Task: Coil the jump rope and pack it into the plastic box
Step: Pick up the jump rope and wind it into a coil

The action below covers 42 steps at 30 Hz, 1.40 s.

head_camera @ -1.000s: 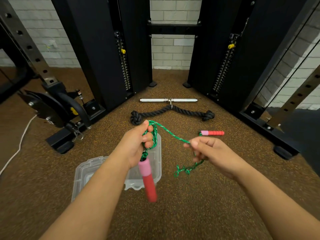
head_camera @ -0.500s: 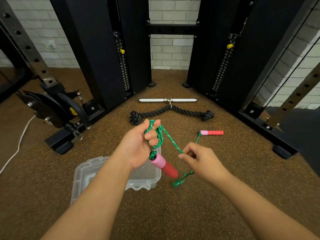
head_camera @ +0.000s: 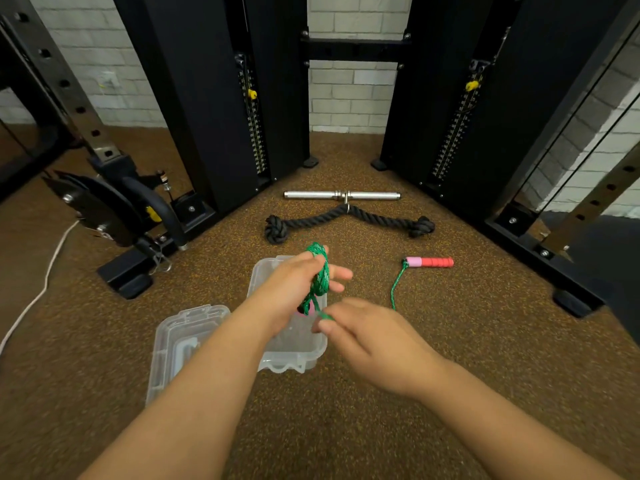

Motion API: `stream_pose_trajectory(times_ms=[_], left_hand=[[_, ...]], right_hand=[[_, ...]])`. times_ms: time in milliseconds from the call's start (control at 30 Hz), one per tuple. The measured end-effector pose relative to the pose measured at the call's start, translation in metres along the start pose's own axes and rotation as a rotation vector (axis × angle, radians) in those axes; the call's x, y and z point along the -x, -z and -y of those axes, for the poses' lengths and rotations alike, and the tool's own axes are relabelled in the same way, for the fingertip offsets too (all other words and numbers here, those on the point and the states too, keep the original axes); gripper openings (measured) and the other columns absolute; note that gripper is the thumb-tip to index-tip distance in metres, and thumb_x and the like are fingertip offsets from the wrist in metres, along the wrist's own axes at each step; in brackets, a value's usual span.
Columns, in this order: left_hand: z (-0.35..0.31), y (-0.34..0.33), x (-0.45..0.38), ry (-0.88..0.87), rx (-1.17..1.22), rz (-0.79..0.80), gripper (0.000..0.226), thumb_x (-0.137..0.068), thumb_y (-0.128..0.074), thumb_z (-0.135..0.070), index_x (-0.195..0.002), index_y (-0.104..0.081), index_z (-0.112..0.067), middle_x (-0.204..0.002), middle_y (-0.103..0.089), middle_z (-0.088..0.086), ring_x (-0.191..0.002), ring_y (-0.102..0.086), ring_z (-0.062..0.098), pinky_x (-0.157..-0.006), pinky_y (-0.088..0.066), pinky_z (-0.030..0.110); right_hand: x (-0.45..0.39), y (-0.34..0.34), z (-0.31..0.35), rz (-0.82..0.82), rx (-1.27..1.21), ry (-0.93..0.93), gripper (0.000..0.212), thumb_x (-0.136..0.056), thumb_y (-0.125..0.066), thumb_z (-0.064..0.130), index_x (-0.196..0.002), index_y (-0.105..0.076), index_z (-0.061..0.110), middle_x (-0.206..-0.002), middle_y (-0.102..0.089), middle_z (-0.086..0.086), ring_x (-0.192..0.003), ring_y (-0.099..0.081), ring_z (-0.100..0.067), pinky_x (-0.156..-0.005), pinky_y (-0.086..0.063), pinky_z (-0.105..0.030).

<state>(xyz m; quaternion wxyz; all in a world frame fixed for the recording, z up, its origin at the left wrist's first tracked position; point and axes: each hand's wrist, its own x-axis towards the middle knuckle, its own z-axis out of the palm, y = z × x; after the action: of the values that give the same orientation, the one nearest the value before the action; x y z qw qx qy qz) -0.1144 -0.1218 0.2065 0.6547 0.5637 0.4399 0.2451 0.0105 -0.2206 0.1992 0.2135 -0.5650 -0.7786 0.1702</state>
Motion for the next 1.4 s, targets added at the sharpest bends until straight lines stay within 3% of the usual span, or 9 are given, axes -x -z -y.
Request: stream_pose_trajectory(times_ms=[133, 233, 367, 500, 600, 800, 1033, 1200, 1400], left_hand=[[0.008, 0.002, -0.005, 0.048, -0.043, 0.037, 0.024, -0.099, -0.041, -0.023, -0.105, -0.064, -0.030, -0.111, -0.070, 0.012, -0.098, -0.060, 0.022, -0.097, -0.039, 0.038], [0.008, 0.002, -0.005, 0.053, -0.041, 0.132, 0.029, -0.100, -0.039, -0.023, -0.113, -0.062, -0.012, -0.084, -0.071, 0.005, -0.080, -0.065, 0.016, -0.095, -0.044, 0.036], [0.004, -0.002, 0.002, 0.075, -0.143, 0.205, 0.041, -0.102, -0.032, -0.026, -0.112, -0.059, 0.003, -0.074, -0.064, 0.005, -0.072, -0.059, 0.018, -0.093, -0.045, 0.043], [-0.001, 0.000, 0.007, 0.179, -0.081, 0.436, 0.055, -0.099, -0.027, -0.049, -0.125, -0.055, -0.009, -0.068, -0.055, 0.001, -0.066, -0.056, 0.015, -0.076, -0.043, 0.032], [-0.002, 0.001, 0.007, 0.174, 0.027, 0.511, 0.046, -0.098, -0.039, -0.042, -0.120, -0.061, -0.008, -0.061, -0.043, -0.003, -0.057, -0.047, 0.012, -0.060, -0.028, 0.034], [-0.004, -0.002, 0.004, 0.152, 0.241, 0.395, 0.031, -0.098, -0.038, -0.036, -0.083, -0.053, -0.014, -0.049, -0.032, -0.009, -0.048, -0.034, 0.009, -0.055, -0.026, 0.026], [-0.002, 0.003, -0.007, 0.053, 0.650, 0.121, 0.031, -0.101, -0.036, -0.032, -0.090, -0.057, -0.013, -0.058, -0.048, -0.006, -0.054, -0.043, 0.010, -0.059, -0.039, 0.020], [0.000, 0.000, -0.007, 0.037, 0.434, 0.044, 0.033, -0.102, -0.028, -0.025, -0.119, -0.053, -0.012, -0.096, -0.075, 0.000, -0.084, -0.064, 0.016, -0.094, -0.043, 0.035], [0.005, 0.005, -0.009, 0.069, 0.117, 0.099, 0.066, -0.098, -0.014, -0.054, -0.115, -0.056, -0.006, -0.101, -0.073, 0.014, -0.099, -0.067, 0.025, -0.093, -0.043, 0.033]], right_hand=[[-0.006, 0.018, -0.010, -0.185, -0.220, -0.116, 0.026, -0.096, -0.041, 0.038, -0.086, -0.063, 0.028, -0.086, -0.066, 0.013, -0.088, -0.061, -0.006, -0.079, -0.051, -0.039], [-0.009, 0.027, -0.014, -0.218, -0.348, -0.160, 0.027, -0.099, -0.042, 0.031, -0.081, -0.062, 0.028, -0.080, -0.070, 0.017, -0.087, -0.064, 0.000, -0.081, -0.049, -0.030], [-0.011, 0.034, -0.022, -0.303, -0.365, -0.254, 0.025, -0.096, -0.046, 0.033, -0.077, -0.061, 0.030, -0.065, -0.060, 0.029, -0.064, -0.053, 0.006, -0.059, -0.035, -0.017], [-0.013, 0.039, -0.034, -0.360, -0.436, -0.329, 0.026, -0.095, -0.047, 0.038, -0.076, -0.061, 0.026, -0.045, -0.046, 0.018, -0.043, -0.038, -0.001, -0.044, -0.030, -0.016], [-0.012, 0.036, -0.047, -0.376, -0.487, -0.405, 0.029, -0.095, -0.047, 0.039, -0.075, -0.060, 0.023, -0.041, -0.041, 0.017, -0.040, -0.032, -0.001, -0.040, -0.027, -0.017], [-0.008, 0.012, -0.056, -0.313, -0.454, -0.434, 0.029, -0.099, -0.043, 0.029, -0.079, -0.062, 0.021, -0.042, -0.048, 0.023, -0.040, -0.037, 0.000, -0.043, -0.026, -0.015], [0.000, -0.015, -0.045, -0.092, -0.190, -0.354, 0.023, -0.100, -0.036, 0.034, -0.093, -0.055, 0.024, -0.065, -0.058, 0.008, -0.060, -0.054, -0.012, -0.062, -0.048, -0.038], [0.004, -0.024, -0.025, 0.044, -0.104, -0.173, 0.029, -0.100, -0.031, 0.040, -0.099, -0.055, 0.022, -0.092, -0.065, 0.004, -0.086, -0.061, -0.019, -0.075, -0.048, -0.039], [-0.002, -0.001, -0.002, -0.081, -0.224, -0.056, 0.025, -0.096, -0.038, 0.042, -0.090, -0.058, 0.030, -0.075, -0.055, 0.017, -0.076, -0.058, -0.008, -0.069, -0.048, -0.037]])
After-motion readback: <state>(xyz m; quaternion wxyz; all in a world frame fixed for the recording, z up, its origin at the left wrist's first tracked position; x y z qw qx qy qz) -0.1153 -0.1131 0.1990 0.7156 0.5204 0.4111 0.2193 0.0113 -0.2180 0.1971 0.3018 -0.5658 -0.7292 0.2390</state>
